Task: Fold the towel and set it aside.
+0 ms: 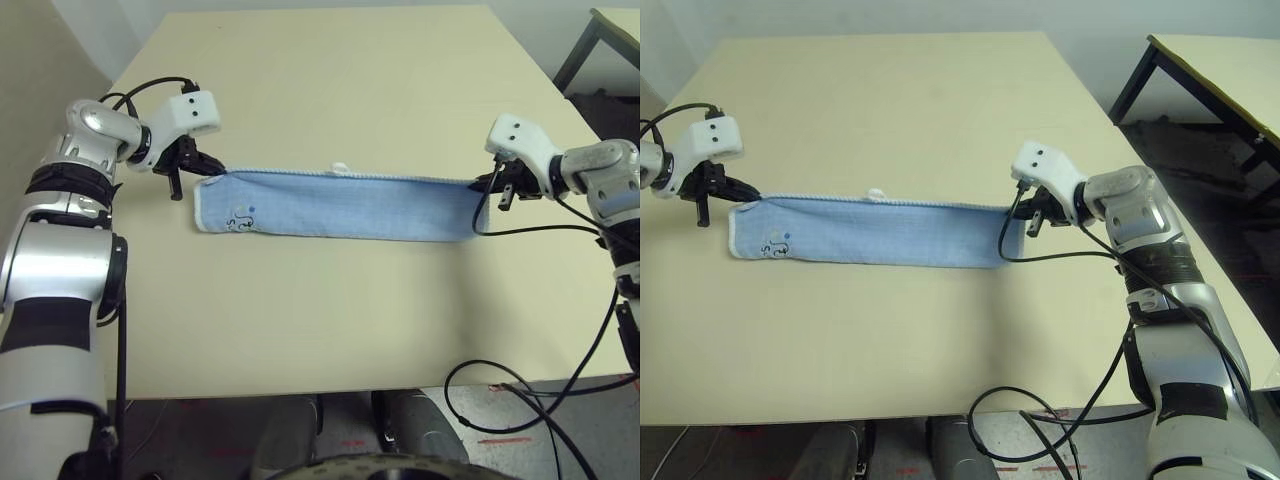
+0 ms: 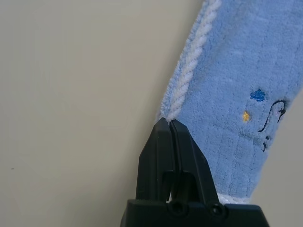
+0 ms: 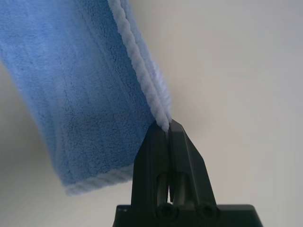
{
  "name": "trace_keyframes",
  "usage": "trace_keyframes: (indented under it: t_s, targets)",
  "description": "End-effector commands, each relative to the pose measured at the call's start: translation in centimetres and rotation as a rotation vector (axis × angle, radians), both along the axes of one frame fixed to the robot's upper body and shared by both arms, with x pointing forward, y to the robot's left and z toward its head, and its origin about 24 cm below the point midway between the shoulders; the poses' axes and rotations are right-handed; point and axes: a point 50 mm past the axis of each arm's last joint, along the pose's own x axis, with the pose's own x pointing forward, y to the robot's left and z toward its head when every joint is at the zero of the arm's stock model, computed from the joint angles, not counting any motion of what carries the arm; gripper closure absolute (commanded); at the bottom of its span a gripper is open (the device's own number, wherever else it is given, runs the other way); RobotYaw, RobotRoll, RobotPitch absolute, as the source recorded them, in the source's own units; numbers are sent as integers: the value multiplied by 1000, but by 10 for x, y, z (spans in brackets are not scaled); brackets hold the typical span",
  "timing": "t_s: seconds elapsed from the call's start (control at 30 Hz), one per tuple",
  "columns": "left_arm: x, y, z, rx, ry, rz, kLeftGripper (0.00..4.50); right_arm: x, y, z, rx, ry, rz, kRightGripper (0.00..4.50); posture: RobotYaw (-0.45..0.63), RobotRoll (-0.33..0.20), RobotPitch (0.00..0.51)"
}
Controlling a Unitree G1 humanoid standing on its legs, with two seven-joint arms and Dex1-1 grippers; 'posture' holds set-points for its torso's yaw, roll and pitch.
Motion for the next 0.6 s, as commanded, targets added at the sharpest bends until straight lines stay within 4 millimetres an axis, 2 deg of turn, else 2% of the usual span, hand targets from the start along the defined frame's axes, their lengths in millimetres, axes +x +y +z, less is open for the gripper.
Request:
trace_keyframes:
  t_s: [0.03,0.33,0.47,0.6]
  targets:
    - [-4,6,-11,33,42,8,4468,-4,-6,-3,-14,33,-25,4500,-22,0,120]
    - [-5,6,-27,49,72,2,4468,0,-9,-5,-47,21,-50,4500,-17,0,123]
    - [-2,4,-28,70,1,12,4468,3,-7,-5,-45,0,-57,4500,-19,0,122]
    - [-1,9,-28,151,-70,26,3519,7,-4,-3,-19,-48,-76,3531,-19,0,122]
